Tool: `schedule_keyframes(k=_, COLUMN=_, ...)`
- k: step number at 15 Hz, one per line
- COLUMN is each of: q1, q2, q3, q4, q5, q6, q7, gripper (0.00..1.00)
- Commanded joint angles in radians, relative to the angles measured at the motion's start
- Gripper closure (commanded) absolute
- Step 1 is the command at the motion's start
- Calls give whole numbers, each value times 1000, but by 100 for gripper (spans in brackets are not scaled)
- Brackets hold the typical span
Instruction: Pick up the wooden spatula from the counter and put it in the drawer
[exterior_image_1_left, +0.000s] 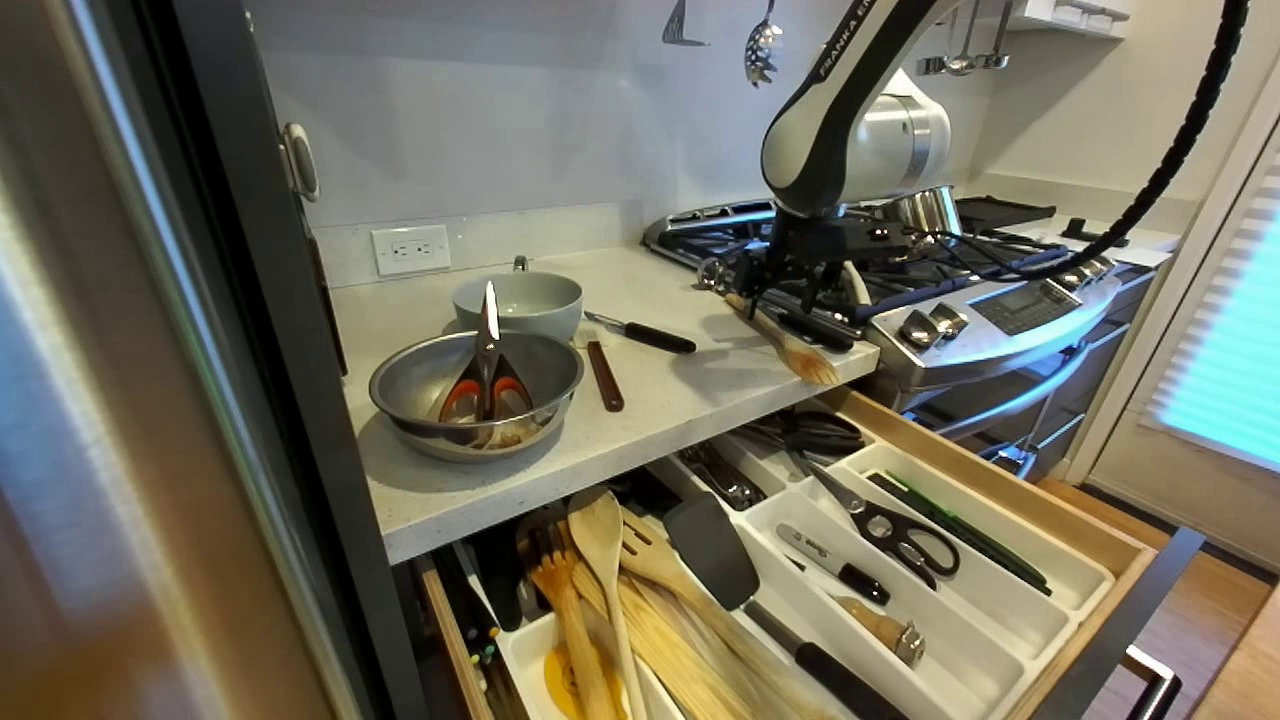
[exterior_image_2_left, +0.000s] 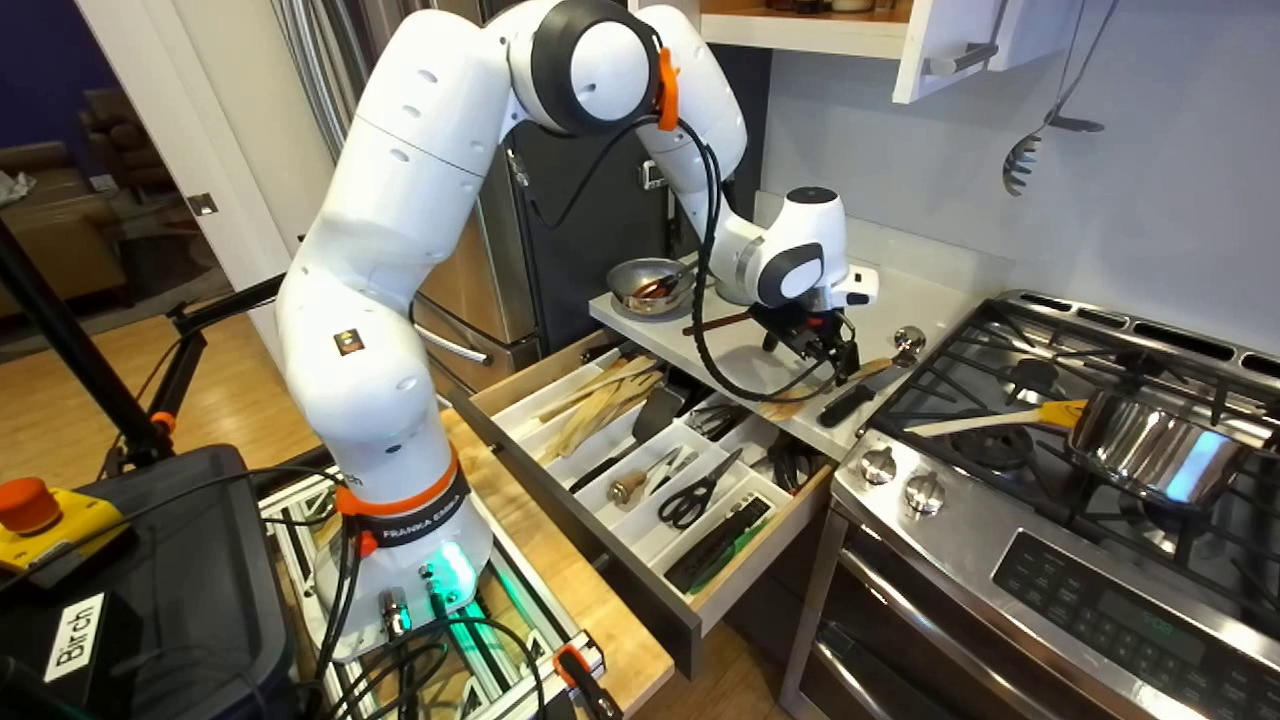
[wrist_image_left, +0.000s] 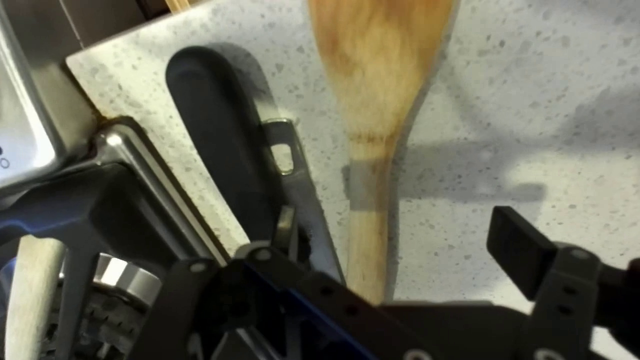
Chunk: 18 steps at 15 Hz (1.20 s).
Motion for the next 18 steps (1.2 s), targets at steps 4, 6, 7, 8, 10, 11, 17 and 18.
schedule_keyframes(k=4, q1=-59, q2=82, q3=46, q4=72, q5=108, q6=-23, q7=-19, gripper=24)
schedule_keyframes(k=6, q1=-66, q2=102, q3=54, q4=91, q5=115, q6=-35, q7=-26, gripper=48)
schedule_keyframes(k=7, q1=-70, q2=112, q3=61, q4=102, q5=117, q6=-44, q7=-31, gripper=58)
schedule_keyframes(k=8, q1=-69, q2=119, q3=60, q4=111, q5=114, q6=-50, q7=-30, gripper=66)
schedule_keyframes(k=10, q1=-64, q2=123, q3=60, q4=127, q5=108, q6=-80, q7=-36, gripper=80)
schedule_keyframes(k=11, q1=-63, q2=118, q3=58, q4=130, q5=104, q6=-94, q7=-42, gripper=86)
schedule_keyframes(k=17, q1=-86, q2=35, q3=134, q4=86, q5=109, q6=-91, q7=-179, gripper=94)
schedule_keyframes(k=18, q1=-96, q2=12, q3=166, q4=69, q5=116, q6=-79, q7=-220, gripper=94)
